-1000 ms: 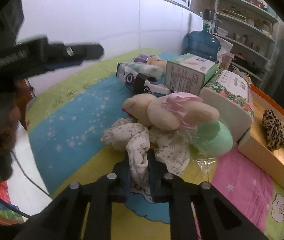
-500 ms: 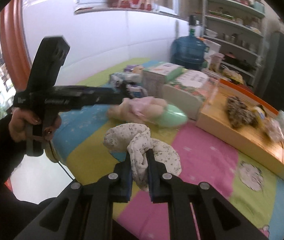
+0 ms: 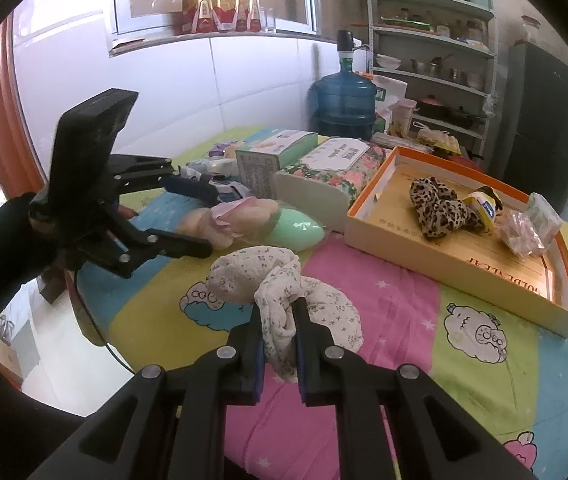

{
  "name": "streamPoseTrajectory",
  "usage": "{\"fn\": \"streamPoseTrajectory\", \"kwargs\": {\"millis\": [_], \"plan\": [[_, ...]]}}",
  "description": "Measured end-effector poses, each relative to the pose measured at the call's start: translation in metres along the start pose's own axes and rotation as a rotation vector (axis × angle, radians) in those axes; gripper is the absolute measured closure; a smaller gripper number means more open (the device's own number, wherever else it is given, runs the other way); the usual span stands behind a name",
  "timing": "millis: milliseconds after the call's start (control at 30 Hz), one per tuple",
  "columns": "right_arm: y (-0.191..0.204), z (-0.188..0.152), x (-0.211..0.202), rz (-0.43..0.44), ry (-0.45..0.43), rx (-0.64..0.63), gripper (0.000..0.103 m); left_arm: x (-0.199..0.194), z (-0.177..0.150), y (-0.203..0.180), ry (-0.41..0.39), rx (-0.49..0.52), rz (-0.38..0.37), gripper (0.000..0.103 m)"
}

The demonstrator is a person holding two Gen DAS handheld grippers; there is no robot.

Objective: Organize soft objects
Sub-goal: 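Grasp the pink-dressed plush bunny with the left tool while the right tool grasps the floral scarf, then lift and carry the plush bunny and the floral scarf over the orange box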

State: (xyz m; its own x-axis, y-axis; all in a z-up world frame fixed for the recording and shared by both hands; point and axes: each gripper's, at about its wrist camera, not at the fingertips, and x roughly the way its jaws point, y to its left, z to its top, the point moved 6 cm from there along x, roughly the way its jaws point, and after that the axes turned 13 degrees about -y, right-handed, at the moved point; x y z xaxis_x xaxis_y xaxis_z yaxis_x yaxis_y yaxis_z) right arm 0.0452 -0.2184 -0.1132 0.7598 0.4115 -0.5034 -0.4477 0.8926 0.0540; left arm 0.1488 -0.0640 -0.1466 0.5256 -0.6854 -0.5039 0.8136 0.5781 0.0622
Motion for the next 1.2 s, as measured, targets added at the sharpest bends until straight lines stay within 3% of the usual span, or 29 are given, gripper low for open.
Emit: {"fn": "streamPoseTrajectory", "kwargs": {"millis": [100, 200, 267, 300, 333, 433, 667, 933, 1200], "plan": [[-0.005, -0.001, -0.001, -0.010, -0.002, 0.010, 0.090, 0.012, -0.001, -0.005, 0.051, 0.038, -0.040, 0.030], [-0.011, -0.001, -0.002, -0.021, -0.005, 0.020, 0.090, 0.023, -0.011, -0.013, 0.105, 0.105, -0.024, 0.030], [-0.016, -0.001, -0.002, -0.026, -0.007, 0.030, 0.090, 0.026, -0.013, -0.014, 0.102, 0.130, 0.007, 0.037], [-0.019, -0.001, -0.002, -0.029, -0.007, 0.038, 0.090, 0.026, -0.012, -0.014, 0.096, 0.127, 0.015, 0.047], [-0.021, -0.001, -0.002, -0.031, -0.008, 0.044, 0.090, 0.023, -0.010, -0.012, 0.080, 0.116, 0.024, 0.054], [-0.027, 0.000, -0.002, -0.033, -0.014, 0.065, 0.090, 0.013, -0.004, -0.007, 0.037, 0.047, 0.012, 0.060], [-0.032, 0.001, -0.003, -0.029, -0.034, 0.093, 0.090, -0.012, 0.003, -0.017, -0.047, -0.045, 0.044, 0.060], [-0.038, 0.013, -0.017, -0.056, -0.080, 0.074, 0.090, -0.034, 0.037, -0.030, -0.175, -0.167, 0.121, 0.060], [-0.068, 0.030, -0.042, -0.129, -0.148, 0.065, 0.090, -0.023, 0.073, -0.038, -0.238, -0.251, 0.127, 0.060]]}}
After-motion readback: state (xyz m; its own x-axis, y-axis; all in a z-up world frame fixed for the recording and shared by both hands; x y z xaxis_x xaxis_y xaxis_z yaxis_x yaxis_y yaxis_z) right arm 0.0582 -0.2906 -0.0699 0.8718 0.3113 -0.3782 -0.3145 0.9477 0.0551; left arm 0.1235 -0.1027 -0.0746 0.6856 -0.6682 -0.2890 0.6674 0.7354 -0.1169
